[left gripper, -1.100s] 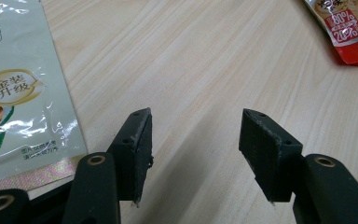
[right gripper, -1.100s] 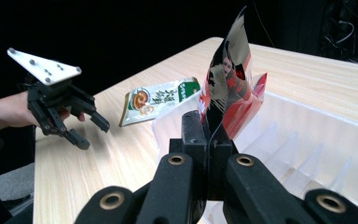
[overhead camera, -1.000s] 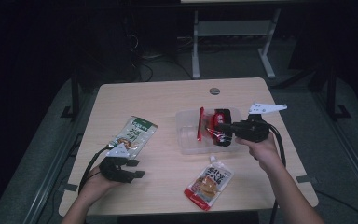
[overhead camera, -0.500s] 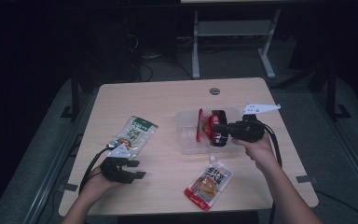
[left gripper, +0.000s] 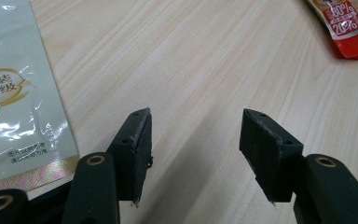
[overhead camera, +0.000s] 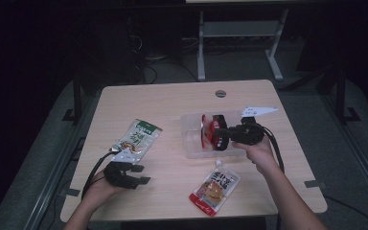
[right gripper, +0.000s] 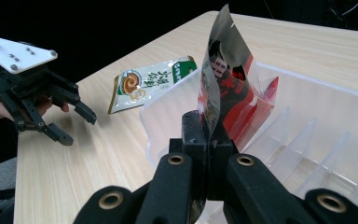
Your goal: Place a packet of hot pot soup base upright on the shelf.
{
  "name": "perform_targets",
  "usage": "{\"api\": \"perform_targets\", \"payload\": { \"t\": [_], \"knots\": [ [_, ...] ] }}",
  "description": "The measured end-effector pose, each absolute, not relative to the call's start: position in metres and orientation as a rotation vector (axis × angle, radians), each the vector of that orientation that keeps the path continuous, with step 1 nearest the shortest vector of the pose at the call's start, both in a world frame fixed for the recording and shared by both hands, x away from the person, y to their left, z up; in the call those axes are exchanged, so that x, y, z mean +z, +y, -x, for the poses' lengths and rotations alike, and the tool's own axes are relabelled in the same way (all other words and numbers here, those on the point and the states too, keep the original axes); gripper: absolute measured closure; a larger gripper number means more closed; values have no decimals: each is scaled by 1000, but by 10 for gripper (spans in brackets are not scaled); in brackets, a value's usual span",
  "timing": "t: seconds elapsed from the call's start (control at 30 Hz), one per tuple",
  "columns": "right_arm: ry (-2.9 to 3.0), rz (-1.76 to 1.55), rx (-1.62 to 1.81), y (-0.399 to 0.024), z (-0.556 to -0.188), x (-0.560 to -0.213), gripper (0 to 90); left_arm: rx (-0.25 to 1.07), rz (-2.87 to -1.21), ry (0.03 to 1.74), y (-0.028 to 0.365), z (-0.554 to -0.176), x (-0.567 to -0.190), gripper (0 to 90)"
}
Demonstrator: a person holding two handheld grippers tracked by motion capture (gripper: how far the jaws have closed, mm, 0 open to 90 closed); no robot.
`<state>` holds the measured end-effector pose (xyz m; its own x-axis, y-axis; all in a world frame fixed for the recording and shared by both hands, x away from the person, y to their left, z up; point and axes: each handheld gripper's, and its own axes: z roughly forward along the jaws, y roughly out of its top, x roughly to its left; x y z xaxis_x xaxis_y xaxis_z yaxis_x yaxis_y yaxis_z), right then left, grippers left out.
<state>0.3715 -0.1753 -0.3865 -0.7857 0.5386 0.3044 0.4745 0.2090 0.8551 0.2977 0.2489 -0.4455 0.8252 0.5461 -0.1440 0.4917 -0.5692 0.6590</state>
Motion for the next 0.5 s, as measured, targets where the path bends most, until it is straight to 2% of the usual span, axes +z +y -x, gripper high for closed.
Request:
{"api": "perform_targets", "payload": {
  "t": [0.5],
  "knots": [
    [2438, -1020, 1618, -160, -385, -399, 891, 98, -2269, 770, 254, -294, -447, 432]
  ]
}}
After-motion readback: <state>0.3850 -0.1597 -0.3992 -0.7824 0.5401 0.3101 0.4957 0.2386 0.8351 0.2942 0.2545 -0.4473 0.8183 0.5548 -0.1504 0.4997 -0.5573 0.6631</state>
